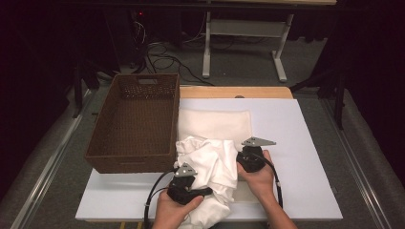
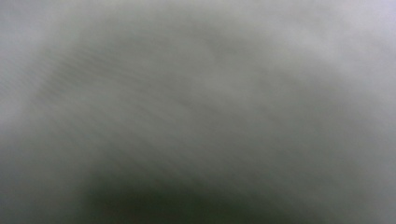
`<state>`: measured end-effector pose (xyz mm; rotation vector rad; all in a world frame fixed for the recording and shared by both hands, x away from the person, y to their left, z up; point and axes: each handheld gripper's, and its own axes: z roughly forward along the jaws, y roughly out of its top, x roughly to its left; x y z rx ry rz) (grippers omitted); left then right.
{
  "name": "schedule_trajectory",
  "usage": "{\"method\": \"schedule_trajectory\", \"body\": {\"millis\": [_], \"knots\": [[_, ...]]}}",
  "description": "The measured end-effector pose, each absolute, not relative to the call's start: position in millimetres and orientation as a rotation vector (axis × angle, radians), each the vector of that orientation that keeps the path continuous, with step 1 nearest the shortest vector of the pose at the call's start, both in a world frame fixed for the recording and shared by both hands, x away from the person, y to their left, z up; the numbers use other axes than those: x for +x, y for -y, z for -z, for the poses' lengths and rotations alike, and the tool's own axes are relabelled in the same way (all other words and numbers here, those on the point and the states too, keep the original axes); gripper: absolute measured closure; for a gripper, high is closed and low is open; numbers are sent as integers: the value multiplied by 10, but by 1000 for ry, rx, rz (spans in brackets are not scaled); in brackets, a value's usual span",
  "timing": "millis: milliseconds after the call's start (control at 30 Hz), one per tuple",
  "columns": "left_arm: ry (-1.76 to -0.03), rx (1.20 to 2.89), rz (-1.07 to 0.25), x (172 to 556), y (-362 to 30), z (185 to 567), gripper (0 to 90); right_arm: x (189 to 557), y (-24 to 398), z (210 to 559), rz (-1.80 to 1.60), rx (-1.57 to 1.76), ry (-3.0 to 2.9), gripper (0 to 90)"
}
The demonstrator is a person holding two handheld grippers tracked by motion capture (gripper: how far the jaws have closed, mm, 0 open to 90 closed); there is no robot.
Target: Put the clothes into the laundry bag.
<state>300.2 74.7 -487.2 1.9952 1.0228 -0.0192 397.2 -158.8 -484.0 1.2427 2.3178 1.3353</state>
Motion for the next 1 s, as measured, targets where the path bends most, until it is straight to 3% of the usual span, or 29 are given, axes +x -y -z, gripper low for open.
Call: {"method": "schedule_trajectory", "body": {"millis": [100, 167, 233, 300, 367, 433, 500, 600, 667, 700, 767, 1000], "knots": [[-1025, 2004, 36, 3008, -683, 4883, 468, 3963, 1582, 4825, -1345, 1237, -2314, 881], [-1037, 2008, 4, 3010, -702, 4738, 250, 3955, 1584, 4806, -1350, 1231, -2313, 881], [-1047, 1999, -8, 3022, -742, 4594, 91, 3952, 1584, 4792, -1359, 1229, -2309, 881], [-1036, 1986, -52, 3054, -797, 4407, 10, 3951, 1583, 4791, -1359, 1222, -2310, 881], [-1017, 1965, -87, 3102, -829, 4293, 7, 3950, 1581, 4792, -1358, 1223, -2310, 880], [-1004, 1922, -118, 3135, -852, 4232, 36, 3945, 1579, 4787, -1358, 1218, -2311, 880], [-972, 1885, -120, 3187, -833, 4214, 140, 3940, 1580, 4778, -1363, 1215, -2309, 880], [-978, 1956, -85, 3321, -644, 4363, 251, 3939, 1569, 4772, -1366, 1202, -2310, 880], [-959, 2018, -50, 3377, -510, 4497, 406, 3935, 1555, 4772, -1367, 1194, -2313, 881], [-944, 2035, -42, 3381, -469, 4532, 570, 3929, 1545, 4772, -1361, 1195, -2318, 881], [-931, 2083, -23, 3386, -381, 4597, 723, 3933, 1551, 4773, -1355, 1190, -2318, 881], [-1014, 2184, -98, 3493, -144, 4806, 755, 3901, 1569, 4678, -1400, 1139, -2274, 884]]}}
